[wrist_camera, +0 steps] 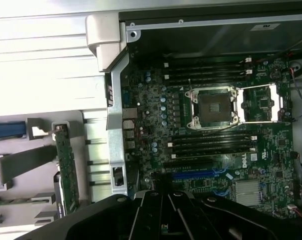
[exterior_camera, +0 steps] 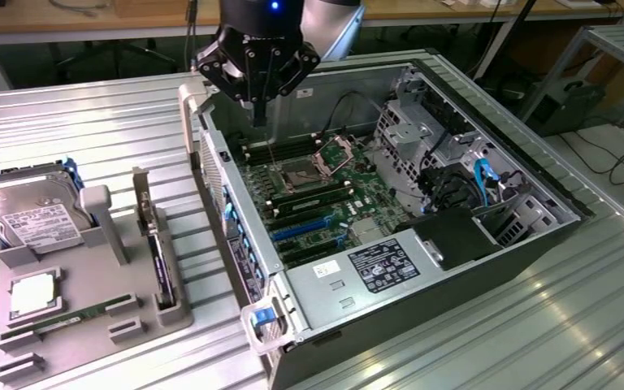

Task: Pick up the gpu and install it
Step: 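Reach for the gpu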

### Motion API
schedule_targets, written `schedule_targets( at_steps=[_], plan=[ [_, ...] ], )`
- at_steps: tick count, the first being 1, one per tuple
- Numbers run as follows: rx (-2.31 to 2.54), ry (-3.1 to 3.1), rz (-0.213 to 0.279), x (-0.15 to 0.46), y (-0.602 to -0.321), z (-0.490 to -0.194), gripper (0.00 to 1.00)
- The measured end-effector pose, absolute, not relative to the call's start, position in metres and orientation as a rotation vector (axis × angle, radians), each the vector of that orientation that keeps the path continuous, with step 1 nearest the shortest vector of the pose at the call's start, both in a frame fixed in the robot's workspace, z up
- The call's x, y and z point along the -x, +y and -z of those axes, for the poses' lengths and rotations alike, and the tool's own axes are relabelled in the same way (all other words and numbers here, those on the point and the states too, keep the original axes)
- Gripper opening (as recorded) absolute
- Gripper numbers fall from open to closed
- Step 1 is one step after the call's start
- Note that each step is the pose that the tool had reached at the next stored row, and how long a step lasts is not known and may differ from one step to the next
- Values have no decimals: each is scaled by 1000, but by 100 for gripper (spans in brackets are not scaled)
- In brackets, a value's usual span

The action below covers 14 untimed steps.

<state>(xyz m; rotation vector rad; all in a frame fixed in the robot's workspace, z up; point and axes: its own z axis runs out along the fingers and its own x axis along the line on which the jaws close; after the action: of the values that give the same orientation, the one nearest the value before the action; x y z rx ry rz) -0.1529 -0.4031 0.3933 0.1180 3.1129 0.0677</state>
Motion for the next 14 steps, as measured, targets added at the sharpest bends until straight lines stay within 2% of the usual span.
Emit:
schedule_targets(
  at_steps=[14],
  plan=[
    [-118,3113,-68,156,-404,-393,11]
  ],
)
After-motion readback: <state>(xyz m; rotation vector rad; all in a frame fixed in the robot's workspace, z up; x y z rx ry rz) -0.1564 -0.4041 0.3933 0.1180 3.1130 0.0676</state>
